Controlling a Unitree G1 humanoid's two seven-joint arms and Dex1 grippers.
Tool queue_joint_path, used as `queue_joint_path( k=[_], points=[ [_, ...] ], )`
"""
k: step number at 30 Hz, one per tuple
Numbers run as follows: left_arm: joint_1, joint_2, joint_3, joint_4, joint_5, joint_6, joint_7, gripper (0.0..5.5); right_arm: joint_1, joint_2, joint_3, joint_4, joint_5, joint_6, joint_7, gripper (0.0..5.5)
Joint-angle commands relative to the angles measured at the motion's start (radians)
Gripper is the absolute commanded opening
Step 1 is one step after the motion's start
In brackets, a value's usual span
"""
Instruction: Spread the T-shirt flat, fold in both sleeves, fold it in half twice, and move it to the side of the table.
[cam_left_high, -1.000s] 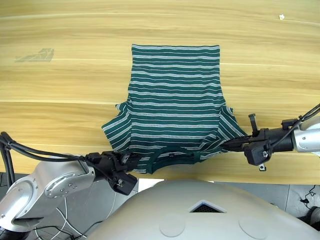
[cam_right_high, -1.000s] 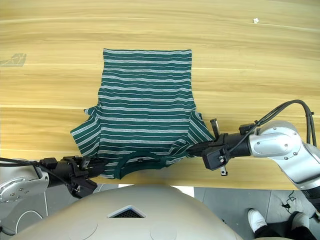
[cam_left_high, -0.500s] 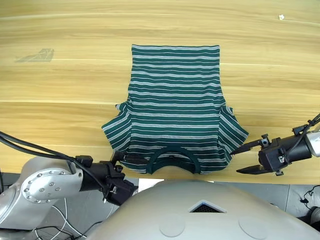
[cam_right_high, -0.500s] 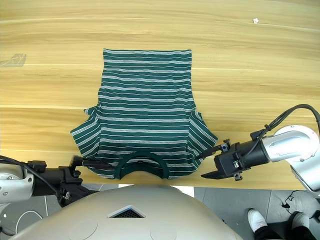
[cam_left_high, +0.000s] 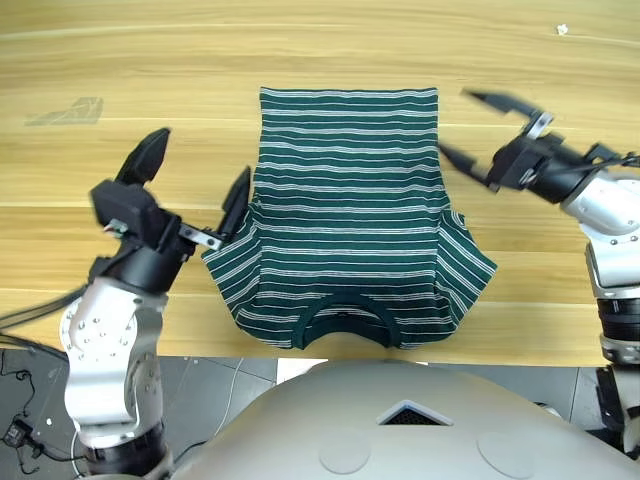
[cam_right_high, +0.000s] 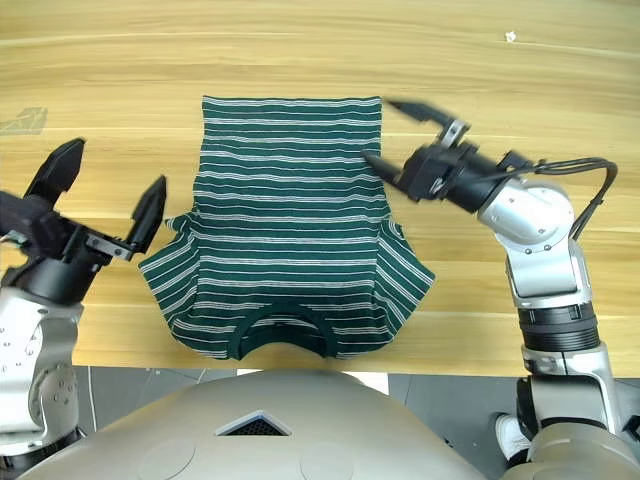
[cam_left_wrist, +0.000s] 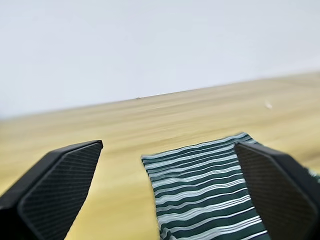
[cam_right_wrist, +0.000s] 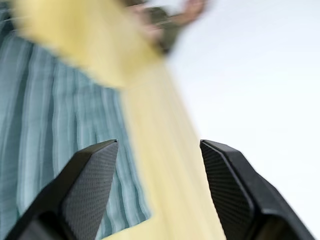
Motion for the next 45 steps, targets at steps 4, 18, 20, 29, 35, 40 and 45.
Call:
queue_joint_path(
  k=[4, 18, 20, 29, 35, 40, 45],
  points=[
    [0.017, -0.190, -0.056, 0.204, -0.103, 0.082, 0.137, 4.87, -0.078, 0.254, -0.230, 0.225, 0.223, 0.010, -0.275, 3.02],
    [0.221, -0.282, -0.030, 0.261, -0.073, 0.035, 0.197, 4.87, -0.019, 0.246, -0.224, 0.138, 0.143, -0.057, -0.270, 3.02],
    [0.241, -0.286, -0.030, 0.288, -0.069, 0.027, 0.188, 4.87, -0.014, 0.246, -0.219, 0.128, 0.142, -0.053, -0.268, 3.02],
    [0.230, -0.267, -0.044, 0.360, -0.025, -0.014, 0.164, 3.88, 0.000, 0.246, -0.215, 0.104, 0.136, -0.043, -0.259, 3.02],
    [0.180, -0.276, -0.039, 0.398, -0.005, -0.027, 0.197, 2.92, 0.010, 0.259, -0.197, 0.110, 0.132, -0.042, -0.254, 3.02],
    [0.147, -0.280, -0.050, 0.416, 0.019, -0.039, 0.217, 2.02, 0.014, 0.277, -0.189, 0.129, 0.133, -0.045, -0.261, 3.02],
    [0.116, -0.275, -0.062, 0.436, 0.047, -0.039, 0.222, 1.20, 0.016, 0.287, -0.189, 0.129, 0.132, -0.044, -0.265, 3.02]
  ],
)
